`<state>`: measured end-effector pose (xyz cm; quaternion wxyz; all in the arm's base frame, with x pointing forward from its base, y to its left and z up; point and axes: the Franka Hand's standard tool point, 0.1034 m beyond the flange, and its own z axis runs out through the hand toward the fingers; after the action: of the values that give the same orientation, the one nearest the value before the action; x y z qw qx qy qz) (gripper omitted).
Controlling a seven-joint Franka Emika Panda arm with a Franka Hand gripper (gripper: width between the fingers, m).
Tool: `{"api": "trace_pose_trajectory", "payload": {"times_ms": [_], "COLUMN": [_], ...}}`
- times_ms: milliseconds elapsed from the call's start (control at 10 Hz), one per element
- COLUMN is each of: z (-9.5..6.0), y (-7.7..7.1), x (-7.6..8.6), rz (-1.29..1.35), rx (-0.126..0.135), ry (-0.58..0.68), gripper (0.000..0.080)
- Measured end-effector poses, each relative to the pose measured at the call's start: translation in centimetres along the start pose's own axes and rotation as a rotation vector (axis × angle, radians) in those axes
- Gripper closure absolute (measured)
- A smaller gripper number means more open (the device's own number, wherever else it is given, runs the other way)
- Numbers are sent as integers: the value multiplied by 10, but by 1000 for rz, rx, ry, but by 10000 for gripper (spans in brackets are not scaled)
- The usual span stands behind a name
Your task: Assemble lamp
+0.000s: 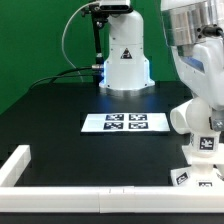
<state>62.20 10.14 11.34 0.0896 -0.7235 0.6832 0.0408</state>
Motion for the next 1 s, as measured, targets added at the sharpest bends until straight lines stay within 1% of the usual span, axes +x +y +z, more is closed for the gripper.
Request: {"api": "trace_pose_trajectory", "payload": {"times_ms": [100, 200, 300, 400, 500, 800, 900, 1000], "z": [0, 0, -1, -2, -1, -1, -1, -2], "y": [0, 1, 2, 2, 4, 3, 4, 4], "x": [0, 2, 6, 6, 3, 5, 6, 6], "rz": [-33, -142, -317, -517, -611, -788, -904, -1117], "rx": [0, -7, -20, -27, -35, -34, -42, -85], "ry": [0, 0, -7, -13, -17, -19, -9, 45], "gripper": [119, 119, 104, 104, 101, 101, 101, 101]}}
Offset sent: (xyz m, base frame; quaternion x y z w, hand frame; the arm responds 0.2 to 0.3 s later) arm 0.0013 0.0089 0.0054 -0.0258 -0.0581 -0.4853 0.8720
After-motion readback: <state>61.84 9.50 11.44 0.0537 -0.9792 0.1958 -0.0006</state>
